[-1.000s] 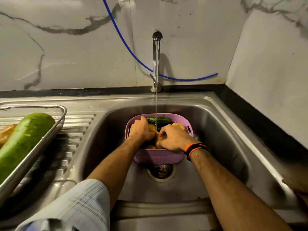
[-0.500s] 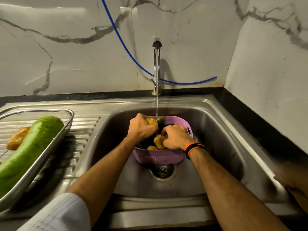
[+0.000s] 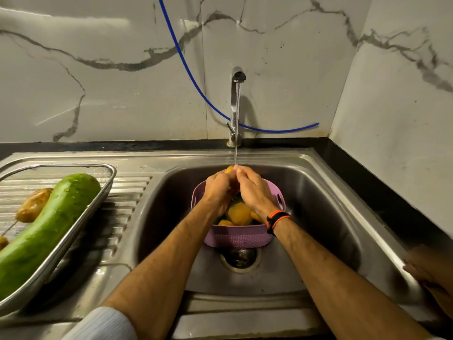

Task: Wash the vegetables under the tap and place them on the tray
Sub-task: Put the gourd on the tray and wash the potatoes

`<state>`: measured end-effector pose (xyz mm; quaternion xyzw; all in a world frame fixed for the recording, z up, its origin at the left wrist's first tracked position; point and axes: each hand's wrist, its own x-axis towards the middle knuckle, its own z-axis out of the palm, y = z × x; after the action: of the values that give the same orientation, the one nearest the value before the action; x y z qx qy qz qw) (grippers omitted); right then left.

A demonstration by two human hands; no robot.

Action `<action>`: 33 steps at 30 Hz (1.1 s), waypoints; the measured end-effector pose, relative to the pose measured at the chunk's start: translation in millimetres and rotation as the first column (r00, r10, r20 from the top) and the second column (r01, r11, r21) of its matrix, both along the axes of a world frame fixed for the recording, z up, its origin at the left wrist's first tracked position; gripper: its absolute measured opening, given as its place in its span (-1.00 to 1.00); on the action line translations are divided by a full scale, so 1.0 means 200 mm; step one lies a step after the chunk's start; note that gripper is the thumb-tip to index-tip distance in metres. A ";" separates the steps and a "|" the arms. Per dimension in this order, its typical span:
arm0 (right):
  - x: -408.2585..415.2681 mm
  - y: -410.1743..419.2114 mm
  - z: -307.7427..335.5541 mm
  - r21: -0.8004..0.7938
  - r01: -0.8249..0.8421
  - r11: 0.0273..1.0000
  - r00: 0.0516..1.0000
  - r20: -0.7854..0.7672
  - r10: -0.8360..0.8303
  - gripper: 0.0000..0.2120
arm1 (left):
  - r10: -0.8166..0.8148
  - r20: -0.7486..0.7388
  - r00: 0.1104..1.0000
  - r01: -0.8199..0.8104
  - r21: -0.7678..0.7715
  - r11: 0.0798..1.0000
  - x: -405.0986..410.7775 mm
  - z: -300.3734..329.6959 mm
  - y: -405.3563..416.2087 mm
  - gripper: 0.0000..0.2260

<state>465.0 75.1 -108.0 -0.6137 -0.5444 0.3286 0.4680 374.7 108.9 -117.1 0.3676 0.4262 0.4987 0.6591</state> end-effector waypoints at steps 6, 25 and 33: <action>-0.04 0.14 0.05 -0.113 0.040 0.993 0.999 0.032 -0.037 -0.55 | -0.025 0.083 0.996 0.026 -0.007 1.000 0.00 -0.01 0.00 -0.68; -0.13 0.18 -0.03 0.073 0.126 0.989 0.987 -0.109 -0.118 -0.62 | 0.149 0.211 0.966 -0.136 -0.074 0.988 0.03 0.01 0.03 -0.70; -0.09 0.21 -0.03 0.088 0.107 0.990 0.988 -0.123 -0.096 -0.64 | 0.076 0.211 0.974 -0.068 -0.048 0.997 0.03 0.01 0.04 -0.70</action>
<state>446.6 116.2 -114.5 -0.5972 -0.4985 0.3141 0.5442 380.2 116.6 -114.9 0.2832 0.3762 0.5501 0.6896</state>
